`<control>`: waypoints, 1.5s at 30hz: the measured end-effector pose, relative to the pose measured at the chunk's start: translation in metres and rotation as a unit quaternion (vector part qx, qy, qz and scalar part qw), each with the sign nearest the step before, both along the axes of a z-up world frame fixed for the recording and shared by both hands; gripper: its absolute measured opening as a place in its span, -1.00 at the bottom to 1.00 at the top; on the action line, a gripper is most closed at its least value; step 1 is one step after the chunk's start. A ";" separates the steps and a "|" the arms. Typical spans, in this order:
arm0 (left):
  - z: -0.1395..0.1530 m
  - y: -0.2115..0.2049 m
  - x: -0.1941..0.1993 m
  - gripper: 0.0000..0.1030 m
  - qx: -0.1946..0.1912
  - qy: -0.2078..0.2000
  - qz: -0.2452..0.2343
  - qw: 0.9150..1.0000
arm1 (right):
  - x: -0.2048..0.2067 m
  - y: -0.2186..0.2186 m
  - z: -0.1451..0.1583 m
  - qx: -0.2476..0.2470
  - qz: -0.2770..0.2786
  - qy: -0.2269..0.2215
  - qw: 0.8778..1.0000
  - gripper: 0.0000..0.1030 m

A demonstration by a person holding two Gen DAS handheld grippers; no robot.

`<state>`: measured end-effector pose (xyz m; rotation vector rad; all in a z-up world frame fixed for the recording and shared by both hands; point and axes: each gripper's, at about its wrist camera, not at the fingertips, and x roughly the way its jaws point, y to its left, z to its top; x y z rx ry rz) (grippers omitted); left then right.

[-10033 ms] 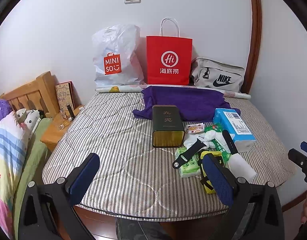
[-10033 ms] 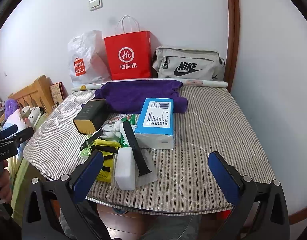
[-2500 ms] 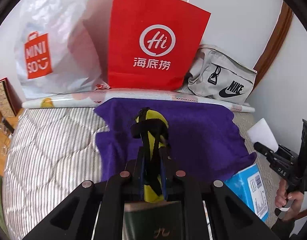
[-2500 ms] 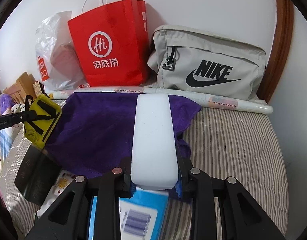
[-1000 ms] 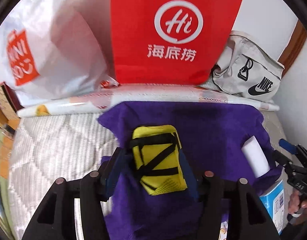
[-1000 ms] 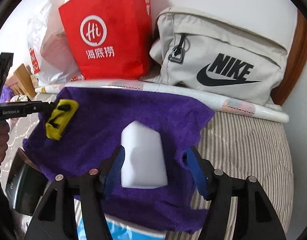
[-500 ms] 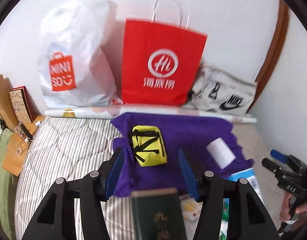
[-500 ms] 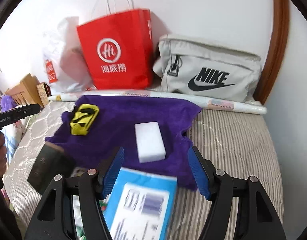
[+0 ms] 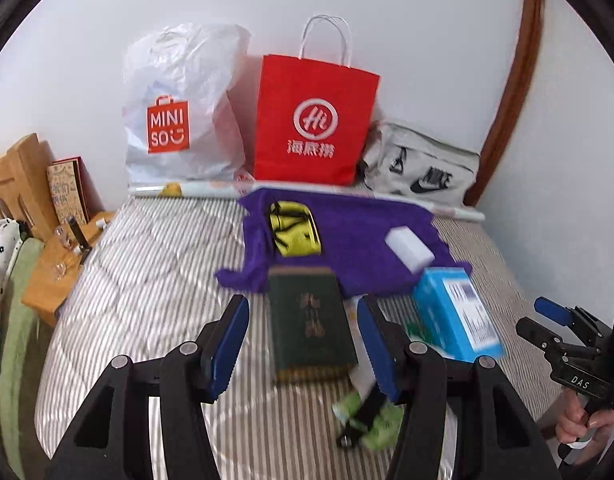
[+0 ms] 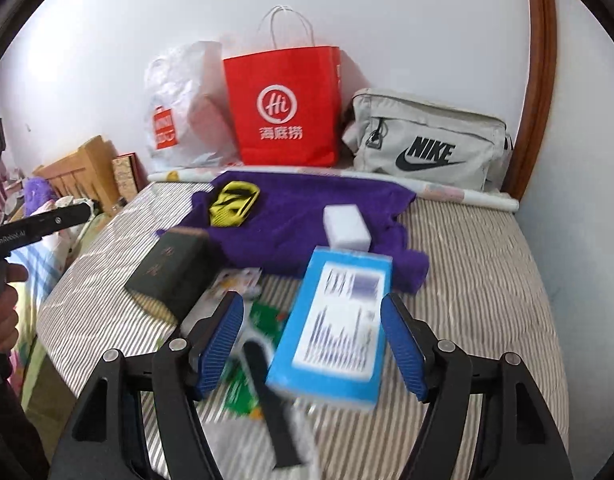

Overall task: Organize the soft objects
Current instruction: 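Grasp the black watch strap piece with the right tool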

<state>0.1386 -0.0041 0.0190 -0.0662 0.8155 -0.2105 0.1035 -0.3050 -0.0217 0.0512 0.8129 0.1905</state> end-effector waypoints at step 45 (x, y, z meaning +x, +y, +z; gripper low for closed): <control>-0.097 -0.026 -0.049 0.05 -0.014 0.075 -0.049 0.996 | -0.056 0.033 -0.104 -0.026 0.055 0.048 0.997 -0.58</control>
